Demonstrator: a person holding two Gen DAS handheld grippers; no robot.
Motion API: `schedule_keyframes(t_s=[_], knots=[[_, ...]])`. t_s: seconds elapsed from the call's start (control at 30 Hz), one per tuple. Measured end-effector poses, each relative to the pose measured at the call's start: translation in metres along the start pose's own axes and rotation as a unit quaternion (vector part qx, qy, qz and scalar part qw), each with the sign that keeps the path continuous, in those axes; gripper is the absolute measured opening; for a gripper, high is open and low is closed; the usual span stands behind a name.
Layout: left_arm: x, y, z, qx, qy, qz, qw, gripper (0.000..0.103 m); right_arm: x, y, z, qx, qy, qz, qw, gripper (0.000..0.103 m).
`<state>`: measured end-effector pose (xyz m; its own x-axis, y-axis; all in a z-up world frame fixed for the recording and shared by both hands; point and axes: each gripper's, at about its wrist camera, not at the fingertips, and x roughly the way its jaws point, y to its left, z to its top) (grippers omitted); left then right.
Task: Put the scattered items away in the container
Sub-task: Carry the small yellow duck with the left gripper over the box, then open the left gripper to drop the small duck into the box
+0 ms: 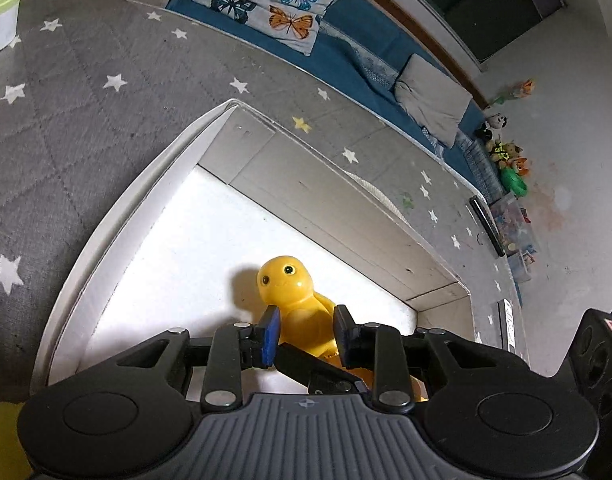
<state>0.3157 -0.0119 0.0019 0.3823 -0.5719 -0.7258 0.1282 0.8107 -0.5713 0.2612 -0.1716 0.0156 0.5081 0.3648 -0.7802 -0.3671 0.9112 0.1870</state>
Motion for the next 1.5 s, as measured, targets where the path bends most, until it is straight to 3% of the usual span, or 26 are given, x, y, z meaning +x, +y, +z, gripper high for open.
schedule_keyframes(t_s=[0.3, 0.9, 1.5], knots=[[0.000, 0.008, 0.002, -0.013, 0.003, -0.002, 0.9999, 0.032, 0.006, 0.009, 0.008, -0.018, 0.020, -0.014, 1.000, 0.032], [-0.014, -0.001, 0.000, 0.014, -0.025, 0.011, 0.9995, 0.032, 0.008, 0.011, 0.011, -0.017, 0.018, -0.026, 0.999, 0.034], [-0.068, -0.012, -0.027, 0.042, -0.080, 0.020, 0.9957, 0.032, -0.028, 0.023, -0.001, -0.030, -0.039, -0.057, 0.997, 0.053]])
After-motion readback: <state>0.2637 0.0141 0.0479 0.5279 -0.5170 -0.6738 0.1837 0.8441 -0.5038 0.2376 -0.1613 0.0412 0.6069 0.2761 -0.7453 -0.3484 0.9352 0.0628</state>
